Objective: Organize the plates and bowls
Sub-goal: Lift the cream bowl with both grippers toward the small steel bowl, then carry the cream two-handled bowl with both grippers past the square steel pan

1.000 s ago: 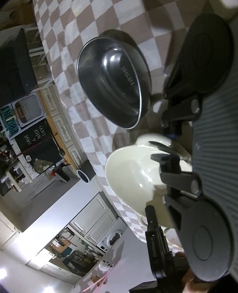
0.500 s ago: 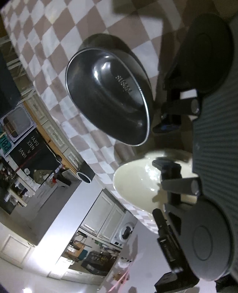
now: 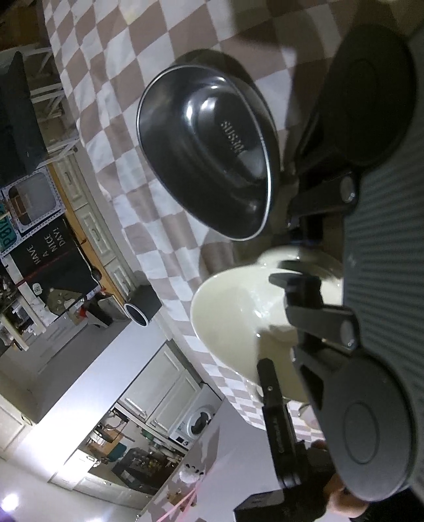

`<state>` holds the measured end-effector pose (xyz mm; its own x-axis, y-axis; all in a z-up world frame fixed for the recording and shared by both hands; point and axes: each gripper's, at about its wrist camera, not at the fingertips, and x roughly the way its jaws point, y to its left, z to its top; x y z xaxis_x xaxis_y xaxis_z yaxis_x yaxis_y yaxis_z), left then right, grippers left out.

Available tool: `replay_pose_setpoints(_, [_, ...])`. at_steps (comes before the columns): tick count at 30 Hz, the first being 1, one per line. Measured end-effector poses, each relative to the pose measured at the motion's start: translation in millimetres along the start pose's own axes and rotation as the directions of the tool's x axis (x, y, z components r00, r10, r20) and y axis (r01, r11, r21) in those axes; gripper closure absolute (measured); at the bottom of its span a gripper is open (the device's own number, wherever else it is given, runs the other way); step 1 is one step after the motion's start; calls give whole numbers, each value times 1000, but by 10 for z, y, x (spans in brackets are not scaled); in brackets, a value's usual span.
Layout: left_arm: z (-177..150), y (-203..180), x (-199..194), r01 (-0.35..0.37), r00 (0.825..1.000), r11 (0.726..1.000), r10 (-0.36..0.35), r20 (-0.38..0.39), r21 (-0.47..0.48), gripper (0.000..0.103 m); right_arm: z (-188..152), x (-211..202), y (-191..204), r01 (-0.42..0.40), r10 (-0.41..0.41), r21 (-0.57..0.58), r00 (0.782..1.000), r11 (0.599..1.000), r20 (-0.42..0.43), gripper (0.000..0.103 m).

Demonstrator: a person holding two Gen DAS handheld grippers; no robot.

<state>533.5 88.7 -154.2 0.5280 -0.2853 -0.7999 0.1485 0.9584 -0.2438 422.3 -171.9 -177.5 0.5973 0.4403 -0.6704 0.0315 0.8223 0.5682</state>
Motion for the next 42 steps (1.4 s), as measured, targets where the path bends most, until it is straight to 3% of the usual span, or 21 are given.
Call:
replay_pose_setpoints(10, [-150,-139,-463,-42,996,998,46,78,-45,65,60,-108,115,-9,9,-28,1000,1000,20,84])
replay_pose_setpoints(21, [-349,-623,-1415,-58,988,996,67,138,-68,67,-8,-982,248,-66,71,-70,995,995,74,84])
replay_pose_setpoints(33, [-982,-1216,-2139,-45,989,997,53,141,-60,68,-465,-1870,158,-51,63,-101,991,994,116,84])
replay_pose_setpoints(42, [-1516,-1552,-2441,-6,990,999,12,141,-42,71,-749,-2213,-21,-47,61,-96,988,994,143,84])
